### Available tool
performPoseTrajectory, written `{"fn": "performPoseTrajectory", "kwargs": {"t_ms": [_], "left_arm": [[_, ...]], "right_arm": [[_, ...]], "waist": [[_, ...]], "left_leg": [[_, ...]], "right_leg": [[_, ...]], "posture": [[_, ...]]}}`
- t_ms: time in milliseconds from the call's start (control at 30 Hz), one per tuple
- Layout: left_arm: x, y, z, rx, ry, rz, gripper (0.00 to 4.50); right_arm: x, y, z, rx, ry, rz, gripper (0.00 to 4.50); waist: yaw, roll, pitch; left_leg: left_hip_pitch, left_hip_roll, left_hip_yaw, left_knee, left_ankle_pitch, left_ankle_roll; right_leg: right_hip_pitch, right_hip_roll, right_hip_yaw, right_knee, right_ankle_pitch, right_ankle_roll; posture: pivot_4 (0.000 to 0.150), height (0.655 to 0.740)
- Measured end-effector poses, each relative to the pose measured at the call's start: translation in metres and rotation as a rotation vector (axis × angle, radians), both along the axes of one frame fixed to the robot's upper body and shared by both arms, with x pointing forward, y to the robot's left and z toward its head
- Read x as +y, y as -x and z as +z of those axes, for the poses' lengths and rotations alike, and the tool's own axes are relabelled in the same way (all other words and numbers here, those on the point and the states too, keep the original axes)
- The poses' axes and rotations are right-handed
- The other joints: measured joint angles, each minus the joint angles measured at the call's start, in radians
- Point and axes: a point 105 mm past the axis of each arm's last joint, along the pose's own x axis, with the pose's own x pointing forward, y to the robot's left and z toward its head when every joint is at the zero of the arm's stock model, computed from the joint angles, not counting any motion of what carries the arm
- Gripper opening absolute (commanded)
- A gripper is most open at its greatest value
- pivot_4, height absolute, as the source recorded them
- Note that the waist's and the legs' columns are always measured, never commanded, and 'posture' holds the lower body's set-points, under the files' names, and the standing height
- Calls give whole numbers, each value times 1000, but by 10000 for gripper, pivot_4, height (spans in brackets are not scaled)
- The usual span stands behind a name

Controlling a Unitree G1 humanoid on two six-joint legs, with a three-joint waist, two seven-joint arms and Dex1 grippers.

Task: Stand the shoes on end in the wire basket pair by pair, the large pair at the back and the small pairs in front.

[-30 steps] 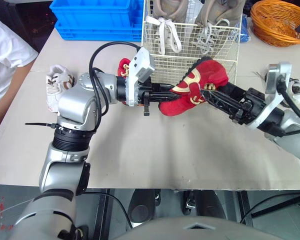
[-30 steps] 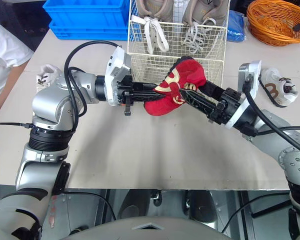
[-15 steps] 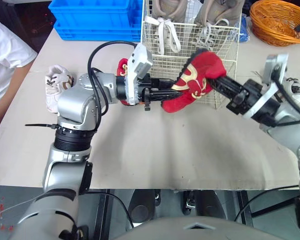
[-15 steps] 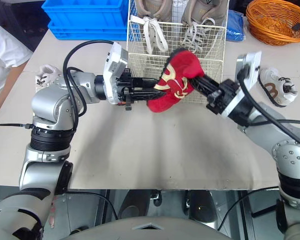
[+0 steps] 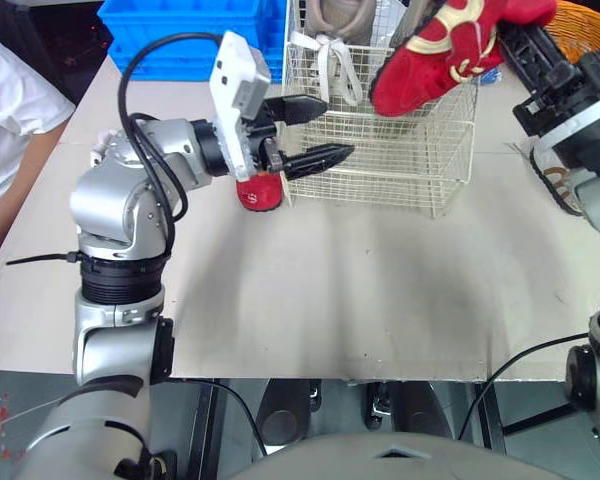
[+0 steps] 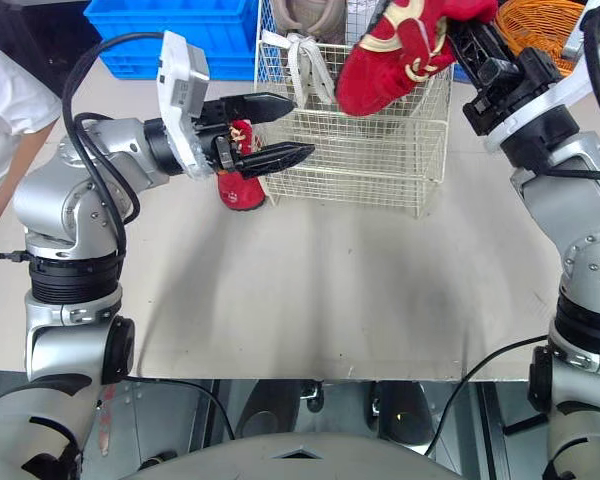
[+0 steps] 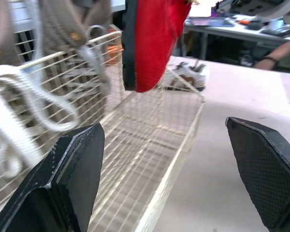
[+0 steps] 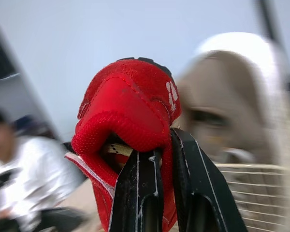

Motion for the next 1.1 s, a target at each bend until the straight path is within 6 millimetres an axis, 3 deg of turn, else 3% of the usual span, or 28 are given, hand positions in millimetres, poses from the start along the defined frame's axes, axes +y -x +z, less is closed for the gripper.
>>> {"fn": "performPoseTrajectory", "kwargs": {"t_ms": [133, 400, 700, 800, 1067, 1100], "left_arm": [[1, -1, 2, -15, 1, 23, 43593], [4, -2, 9, -42, 18, 63, 43593], [9, -4, 16, -92, 35, 132, 43593], [11, -7, 17, -100, 32, 161, 45000], [12, -6, 17, -103, 26, 161, 45000], [12, -6, 17, -104, 23, 160, 45000]], "right_arm": [[1, -20, -9, 43, 7, -89, 0], [6, -31, -25, 101, 72, -161, 0], [8, -40, -59, 226, 199, -211, 0], [9, -40, -60, 227, 207, -215, 8603], [8, -36, -58, 208, 222, -225, 44418], [7, -36, -58, 209, 226, -228, 44418]], "waist": [[-2, 0, 0], [-2, 0, 0], [-2, 0, 0], [-2, 0, 0], [-2, 0, 0], [-2, 0, 0]], "left_leg": [[0, 0, 1, -1, 0, 0], [-1, 0, 1, -2, 0, 0], [-1, 0, 2, -2, 0, 0], [-1, 0, 2, -3, 0, 0], [-1, 0, 2, -2, 0, 0], [-1, 0, 2, -2, 0, 0]], "right_leg": [[-2, 0, 1, 0, 0, 0], [-2, 0, 2, 0, 0, 0], [-3, 0, 2, 0, 0, 0], [-3, 0, 2, 0, 0, 0], [-4, 0, 3, 1, 0, 0], [-4, 0, 3, 1, 0, 0]], "posture": [[1500, 6860], [1500, 6860], [1500, 6860], [1500, 6860], [1500, 6860], [1500, 6860]]}}
